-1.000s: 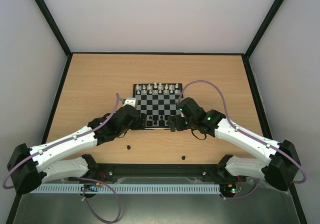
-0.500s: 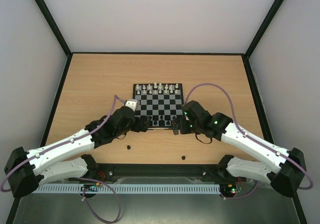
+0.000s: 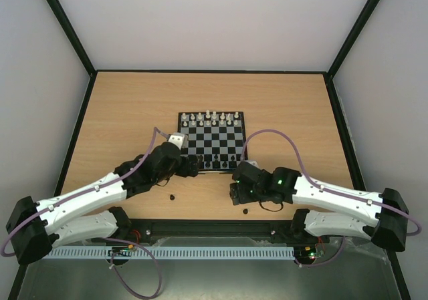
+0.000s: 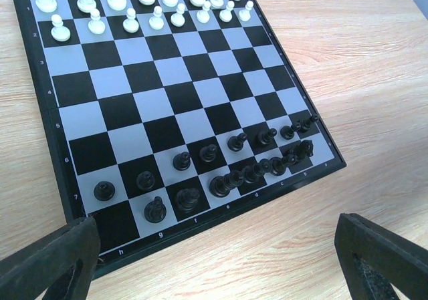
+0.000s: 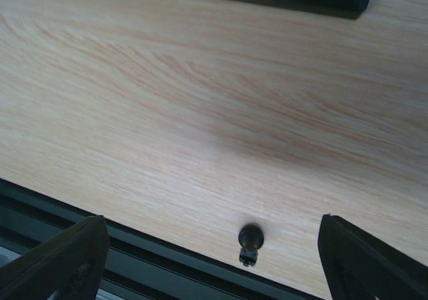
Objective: Set up the chess pieces on the board
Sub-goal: Pick up the chess piece at the center of the board.
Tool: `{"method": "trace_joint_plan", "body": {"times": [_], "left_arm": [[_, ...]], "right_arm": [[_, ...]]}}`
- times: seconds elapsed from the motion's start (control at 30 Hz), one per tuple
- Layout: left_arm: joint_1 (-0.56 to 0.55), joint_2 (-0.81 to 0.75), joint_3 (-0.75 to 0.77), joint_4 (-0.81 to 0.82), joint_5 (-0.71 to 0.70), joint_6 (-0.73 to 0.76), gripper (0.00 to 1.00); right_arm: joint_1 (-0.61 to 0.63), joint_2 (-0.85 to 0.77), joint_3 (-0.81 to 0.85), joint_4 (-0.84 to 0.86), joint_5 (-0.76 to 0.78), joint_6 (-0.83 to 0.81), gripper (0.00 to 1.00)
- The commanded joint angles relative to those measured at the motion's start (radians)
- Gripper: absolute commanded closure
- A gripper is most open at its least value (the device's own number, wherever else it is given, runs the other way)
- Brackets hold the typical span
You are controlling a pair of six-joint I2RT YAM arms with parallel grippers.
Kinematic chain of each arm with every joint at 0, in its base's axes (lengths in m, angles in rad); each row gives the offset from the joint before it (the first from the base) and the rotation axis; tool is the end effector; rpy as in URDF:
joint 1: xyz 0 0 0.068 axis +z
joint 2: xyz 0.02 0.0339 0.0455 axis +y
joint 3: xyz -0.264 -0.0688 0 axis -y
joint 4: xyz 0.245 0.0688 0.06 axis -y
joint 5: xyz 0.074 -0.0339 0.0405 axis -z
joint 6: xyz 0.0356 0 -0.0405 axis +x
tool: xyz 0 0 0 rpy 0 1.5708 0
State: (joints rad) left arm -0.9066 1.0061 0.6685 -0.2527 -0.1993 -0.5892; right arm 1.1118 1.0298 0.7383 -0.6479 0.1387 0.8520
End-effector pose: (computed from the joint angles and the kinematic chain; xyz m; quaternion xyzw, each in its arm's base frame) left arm 0.1413 -0.1691 0.2514 0.0925 0.8742 -0.2543 0.4032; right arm 0.0932 0.1775 0.2387 -0.1015 0.9431 0.2210 0.2268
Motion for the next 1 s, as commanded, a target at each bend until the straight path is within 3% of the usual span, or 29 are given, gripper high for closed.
{"method": "trace_joint_plan", "body": {"times": [0.0, 0.3, 0.97], "left_arm": [[0.000, -0.020, -0.009, -0.004, -0.015, 0.003, 0.01], [0.000, -0.013, -0.014, -0.007, -0.028, -0.003, 0.01], [0.000, 0.025, -0.010, -0.019, -0.048, -0.017, 0.01]], "right_arm": [[0.071, 0.036, -0.003, -0.098, 0.076, 0.105, 0.16], [0.120, 0.088, -0.061, -0.069, 0.053, 0.144, 0.47], [0.129, 0.138, -0.161, 0.066, -0.009, 0.109, 0.59]]}}
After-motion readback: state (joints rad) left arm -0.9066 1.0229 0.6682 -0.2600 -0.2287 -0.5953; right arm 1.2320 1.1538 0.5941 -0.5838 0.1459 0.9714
